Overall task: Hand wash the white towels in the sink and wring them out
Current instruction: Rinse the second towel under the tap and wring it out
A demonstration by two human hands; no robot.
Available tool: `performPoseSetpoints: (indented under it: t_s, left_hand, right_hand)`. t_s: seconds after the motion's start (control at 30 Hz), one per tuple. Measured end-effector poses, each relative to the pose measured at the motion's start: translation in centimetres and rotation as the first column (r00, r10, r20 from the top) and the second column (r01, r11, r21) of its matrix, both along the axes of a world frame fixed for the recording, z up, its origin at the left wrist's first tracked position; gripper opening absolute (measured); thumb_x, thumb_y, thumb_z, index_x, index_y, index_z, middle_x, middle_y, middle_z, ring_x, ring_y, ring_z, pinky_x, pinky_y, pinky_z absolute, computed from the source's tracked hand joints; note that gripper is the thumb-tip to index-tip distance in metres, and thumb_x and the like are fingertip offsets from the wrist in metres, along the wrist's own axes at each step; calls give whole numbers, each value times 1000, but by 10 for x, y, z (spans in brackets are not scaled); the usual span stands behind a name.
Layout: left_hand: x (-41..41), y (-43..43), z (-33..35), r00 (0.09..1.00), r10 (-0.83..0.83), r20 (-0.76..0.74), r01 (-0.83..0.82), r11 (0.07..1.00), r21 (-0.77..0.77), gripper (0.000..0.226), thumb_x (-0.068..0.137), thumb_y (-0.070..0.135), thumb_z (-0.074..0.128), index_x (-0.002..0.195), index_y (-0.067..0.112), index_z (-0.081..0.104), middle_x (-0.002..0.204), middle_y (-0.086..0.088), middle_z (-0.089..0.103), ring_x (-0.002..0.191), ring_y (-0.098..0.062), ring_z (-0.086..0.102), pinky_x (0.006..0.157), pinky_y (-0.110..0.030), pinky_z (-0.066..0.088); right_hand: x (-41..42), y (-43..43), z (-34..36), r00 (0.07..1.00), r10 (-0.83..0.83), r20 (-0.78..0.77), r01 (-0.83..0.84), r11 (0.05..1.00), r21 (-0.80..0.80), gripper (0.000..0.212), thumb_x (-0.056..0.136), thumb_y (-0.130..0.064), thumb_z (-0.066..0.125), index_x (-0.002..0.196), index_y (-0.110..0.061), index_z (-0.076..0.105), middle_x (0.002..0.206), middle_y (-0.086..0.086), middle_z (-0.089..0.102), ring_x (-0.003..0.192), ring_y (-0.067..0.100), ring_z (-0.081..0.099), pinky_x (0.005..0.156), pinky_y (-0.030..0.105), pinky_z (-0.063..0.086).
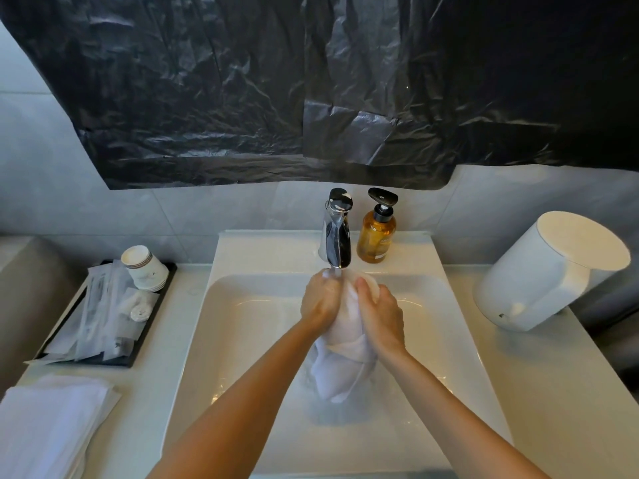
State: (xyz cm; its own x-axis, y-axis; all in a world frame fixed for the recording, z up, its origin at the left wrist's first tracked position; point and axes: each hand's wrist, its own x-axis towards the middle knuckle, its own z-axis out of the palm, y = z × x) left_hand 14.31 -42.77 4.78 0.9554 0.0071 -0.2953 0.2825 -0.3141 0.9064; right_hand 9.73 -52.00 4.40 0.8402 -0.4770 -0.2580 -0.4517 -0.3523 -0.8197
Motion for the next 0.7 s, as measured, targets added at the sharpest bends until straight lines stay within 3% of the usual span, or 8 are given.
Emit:
performPoseSetpoints:
  t_s: [0.17,0.23,0.3,0.37,0.43,0.47,0.57,0.7]
  left_hand:
    - [-4,2,0,994,-90,-57,78,980,-182,69,79,69,42,129,21,51,127,-10,55,119,-28,53,103,-46,43]
    - [-13,9,-3,986,-120,-114,82,953,-293,65,88,68,43,139,27,44,135,0,50,125,-21,48,108,-41,37]
    - [-23,17,-14,963,-162,-214,90,946,-313,68,86,73,43,139,30,44,135,7,48,126,-21,47,108,-42,37]
    - [-34,20,-19,940,-143,-310,19,929,-370,67,81,74,50,134,33,46,130,5,50,124,-28,50,94,-45,49]
    - [-31,19,-25,927,-119,-356,-99,837,-538,82,65,79,64,132,32,53,134,-4,57,120,-33,56,81,-44,56]
    - [-26,17,-27,924,-114,-366,-133,800,-586,88,60,80,69,132,32,55,136,-7,57,120,-32,58,86,-46,55]
    - [-15,6,-28,944,10,-331,-188,838,-512,85,51,80,71,121,33,63,128,-5,63,116,-25,61,102,-48,47]
    - [-16,-5,-16,968,86,-237,-158,940,-303,52,91,60,47,132,29,57,127,0,60,117,-24,55,104,-41,43]
  right_hand:
    - [0,-8,3,961,-251,113,238,964,119,36,100,-41,41,115,-12,56,116,14,61,107,35,54,87,39,42]
    - [4,-10,5,912,-395,111,356,896,266,37,100,-40,39,120,-12,53,117,14,60,106,33,55,88,42,44]
    - [10,-12,7,859,-508,72,438,799,412,39,100,-41,38,125,-13,51,119,13,59,104,30,55,90,43,46]
    - [14,-12,8,834,-549,57,455,741,494,40,100,-38,37,129,-12,48,124,13,57,107,30,55,90,42,47]
    - [15,-7,8,833,-548,71,444,740,505,41,101,-36,36,132,-11,44,127,15,55,112,33,54,92,42,46]
    - [13,-3,7,838,-539,82,437,754,490,41,102,-36,36,132,-10,43,127,16,55,113,34,53,92,41,45]
    - [4,12,-1,858,-504,98,420,799,430,37,103,-36,34,128,-10,43,125,19,56,111,35,54,86,38,42]
    - [2,25,-2,864,-495,90,426,814,395,37,103,-37,33,126,-10,42,123,21,57,111,39,54,80,37,38]
